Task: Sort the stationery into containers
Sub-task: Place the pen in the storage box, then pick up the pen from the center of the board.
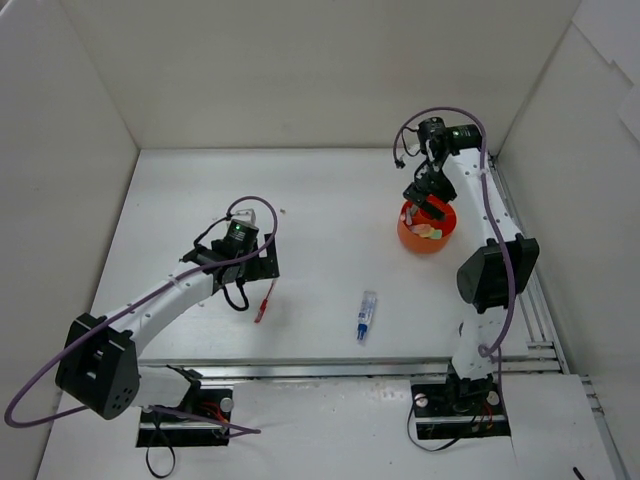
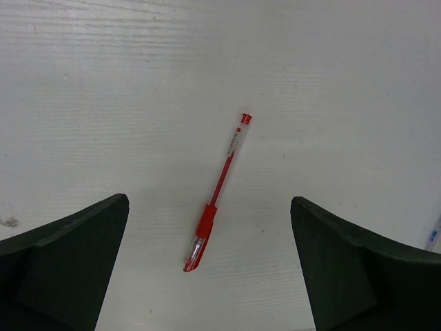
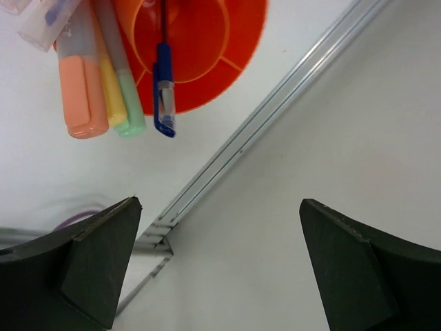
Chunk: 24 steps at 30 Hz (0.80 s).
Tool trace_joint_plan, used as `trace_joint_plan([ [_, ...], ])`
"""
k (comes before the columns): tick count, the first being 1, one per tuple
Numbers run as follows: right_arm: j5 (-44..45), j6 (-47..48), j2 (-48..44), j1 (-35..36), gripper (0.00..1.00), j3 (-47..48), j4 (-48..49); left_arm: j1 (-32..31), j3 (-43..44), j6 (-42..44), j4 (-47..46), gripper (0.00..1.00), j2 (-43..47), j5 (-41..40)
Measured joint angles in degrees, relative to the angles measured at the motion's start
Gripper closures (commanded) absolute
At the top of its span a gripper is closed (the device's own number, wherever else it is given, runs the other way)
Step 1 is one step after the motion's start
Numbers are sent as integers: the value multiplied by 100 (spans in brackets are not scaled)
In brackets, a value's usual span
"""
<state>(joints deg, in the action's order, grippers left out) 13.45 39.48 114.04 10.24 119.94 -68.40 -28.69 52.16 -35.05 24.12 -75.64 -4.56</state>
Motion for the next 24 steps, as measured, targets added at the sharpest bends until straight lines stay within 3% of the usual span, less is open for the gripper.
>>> trace_joint_plan([
  [5,203,-341,-1134,197,2,-501,811,0,-83,-2,-4,0,-2,31],
  [9,356,-1392,-2446,367,2,-1158,1794,-24,-177,2,-2,0,-39,52],
  [15,116,-3329,-4903,363,2,-3508,3471,-205,-184,4,-15,2,-466,31],
  [19,44,-4306,-6275,396,2,-4913,4203,-223,-199,9,-72,15,-890,74],
  [24,-66,-4819,-6819,612,2,-5239,4697,-245,-232,11,-245,40,-1228,179],
])
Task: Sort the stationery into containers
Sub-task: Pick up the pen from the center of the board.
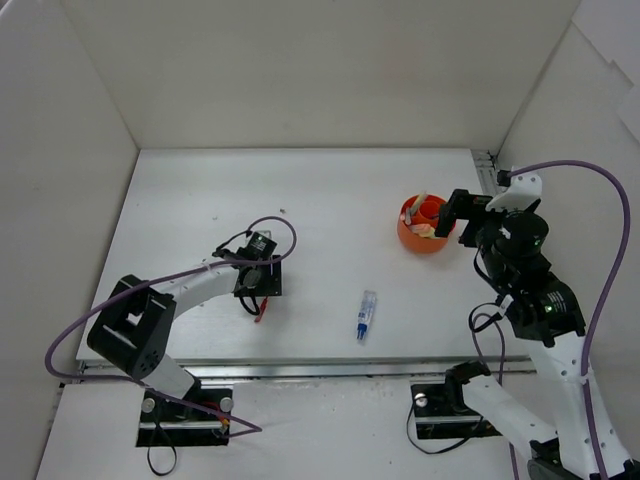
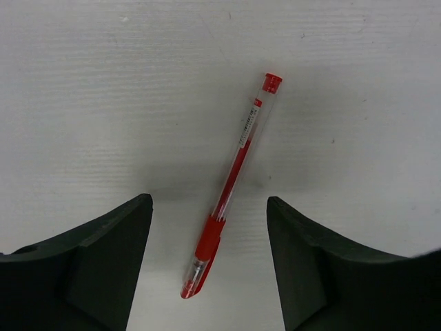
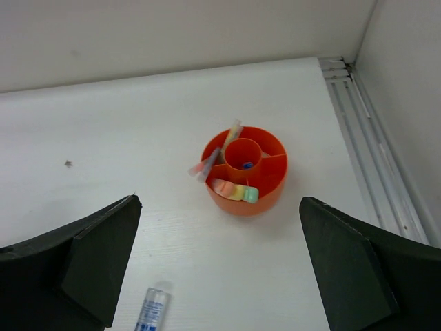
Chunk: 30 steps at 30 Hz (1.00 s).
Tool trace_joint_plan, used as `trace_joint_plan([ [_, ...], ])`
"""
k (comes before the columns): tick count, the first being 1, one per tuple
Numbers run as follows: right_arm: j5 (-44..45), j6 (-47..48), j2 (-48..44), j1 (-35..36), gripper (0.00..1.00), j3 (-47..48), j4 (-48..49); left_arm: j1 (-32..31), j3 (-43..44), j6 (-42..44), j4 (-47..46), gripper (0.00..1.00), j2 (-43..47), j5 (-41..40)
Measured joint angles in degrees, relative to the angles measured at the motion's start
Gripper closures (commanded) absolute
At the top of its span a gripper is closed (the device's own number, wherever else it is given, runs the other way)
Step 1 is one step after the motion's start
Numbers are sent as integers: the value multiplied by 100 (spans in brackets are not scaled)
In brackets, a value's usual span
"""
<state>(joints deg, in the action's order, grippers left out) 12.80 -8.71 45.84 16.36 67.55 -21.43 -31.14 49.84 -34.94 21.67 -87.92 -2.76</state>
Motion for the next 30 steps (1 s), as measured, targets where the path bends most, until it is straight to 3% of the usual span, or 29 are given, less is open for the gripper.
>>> trace_joint_plan([
  [4,-426,-131,74,35,2,-146,177,-98,9,-7,-160,56,-214,-24],
  [7,-590,-267,192,57,2,-157,203,-238,7,-57,-291,75,-258,-76],
  [8,-647,-323,240,57,2,-157,205,-282,7,-87,-323,86,-264,-92],
  [11,-813,-516,321,57,2,-203,264,-343,7,-153,-396,100,-284,-127],
  [21,-1746,-831,955,197,2,-560,553,-354,122,-330,-61,100,11,-317],
  [30,-1709,-297,1587,2122,2,-1486,870,-168,1818,-1541,973,100,586,-763],
])
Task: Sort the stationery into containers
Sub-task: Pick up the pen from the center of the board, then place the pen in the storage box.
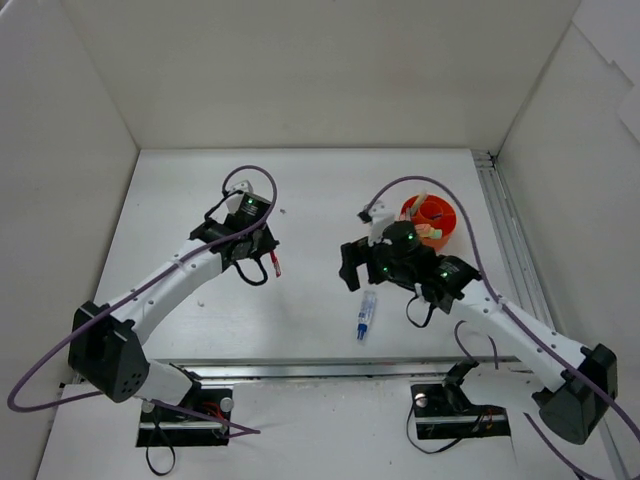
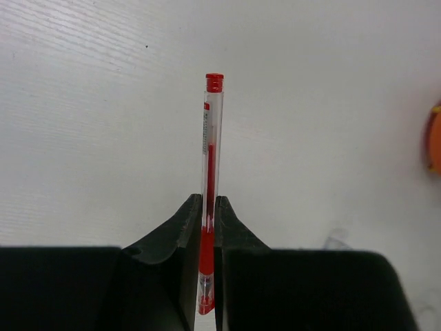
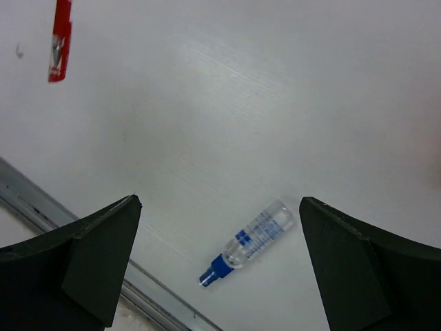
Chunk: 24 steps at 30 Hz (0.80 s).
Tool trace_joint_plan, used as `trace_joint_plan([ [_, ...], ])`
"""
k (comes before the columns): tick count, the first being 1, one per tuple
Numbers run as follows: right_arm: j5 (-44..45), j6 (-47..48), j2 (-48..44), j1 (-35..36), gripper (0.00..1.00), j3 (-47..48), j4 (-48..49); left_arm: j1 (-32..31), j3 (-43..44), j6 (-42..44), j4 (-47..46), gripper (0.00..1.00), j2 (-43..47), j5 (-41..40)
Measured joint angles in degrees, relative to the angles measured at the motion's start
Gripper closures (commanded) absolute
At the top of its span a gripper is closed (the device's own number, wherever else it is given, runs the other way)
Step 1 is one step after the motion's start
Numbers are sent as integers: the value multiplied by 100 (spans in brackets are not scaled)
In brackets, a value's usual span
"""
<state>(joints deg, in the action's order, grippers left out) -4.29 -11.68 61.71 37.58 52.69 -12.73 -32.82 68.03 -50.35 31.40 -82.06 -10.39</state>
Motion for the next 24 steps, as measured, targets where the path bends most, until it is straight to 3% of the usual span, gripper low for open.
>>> trace_joint_plan([
  [8,96,306,1150,1456,2,7,817,42,48,-1259,190,100,181,-44],
  [17,232,435,2068,1530,4,131,2382,-212,-269,-1958,79,100,227,-20],
  [24,-90,518,2549,1530,14,203,3329,-374,-498,-2264,-85,100,420,-9],
])
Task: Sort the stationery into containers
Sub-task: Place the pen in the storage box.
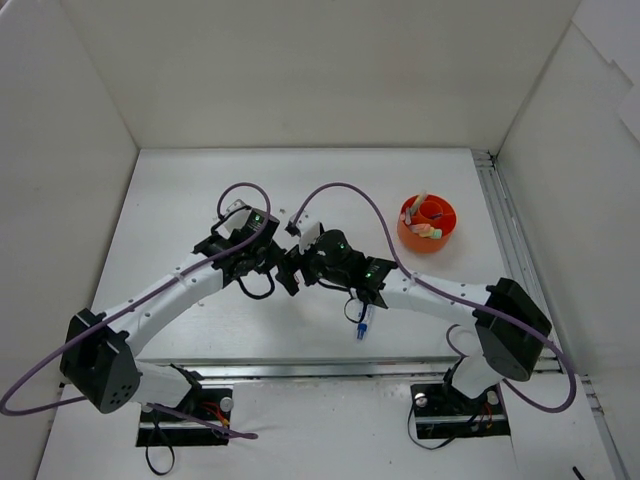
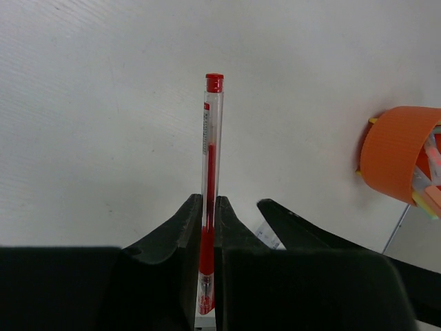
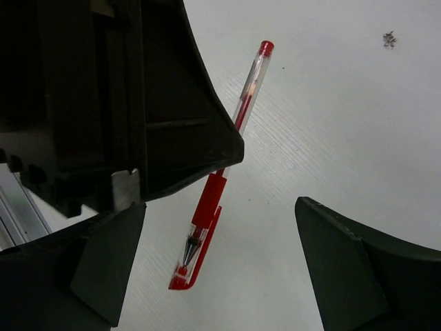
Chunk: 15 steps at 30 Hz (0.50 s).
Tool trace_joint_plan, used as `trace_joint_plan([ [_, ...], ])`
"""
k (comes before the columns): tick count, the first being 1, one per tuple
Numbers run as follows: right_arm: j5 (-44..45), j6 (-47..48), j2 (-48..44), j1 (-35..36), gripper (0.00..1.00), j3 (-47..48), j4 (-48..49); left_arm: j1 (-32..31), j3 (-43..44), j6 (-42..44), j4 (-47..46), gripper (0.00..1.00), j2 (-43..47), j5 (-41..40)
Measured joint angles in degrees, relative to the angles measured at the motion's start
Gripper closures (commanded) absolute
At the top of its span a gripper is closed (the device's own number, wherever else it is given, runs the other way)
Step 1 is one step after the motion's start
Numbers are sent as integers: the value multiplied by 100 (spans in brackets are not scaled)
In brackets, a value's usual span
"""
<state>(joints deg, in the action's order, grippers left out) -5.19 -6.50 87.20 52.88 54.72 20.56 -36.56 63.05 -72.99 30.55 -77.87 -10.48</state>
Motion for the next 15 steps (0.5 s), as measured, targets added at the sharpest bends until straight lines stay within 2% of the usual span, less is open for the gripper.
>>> trace_joint_plan([
  [4,-140,-17,275,2,25,15,74,-101,-39,-166,-31,100,151,-61],
  [7,-214,-66,348,4,44,15,149,-140,-195,-295,-101,100,315,-168],
  [11,-232,-175,348,46,57,15,297,-173,-302,-435,-92,100,426,-315],
  [12,-234,-201,348,57,64,15,356,-179,-302,-450,-98,100,431,-352],
  [15,-216,-236,348,57,76,15,455,-212,-302,-538,-92,100,450,-435],
])
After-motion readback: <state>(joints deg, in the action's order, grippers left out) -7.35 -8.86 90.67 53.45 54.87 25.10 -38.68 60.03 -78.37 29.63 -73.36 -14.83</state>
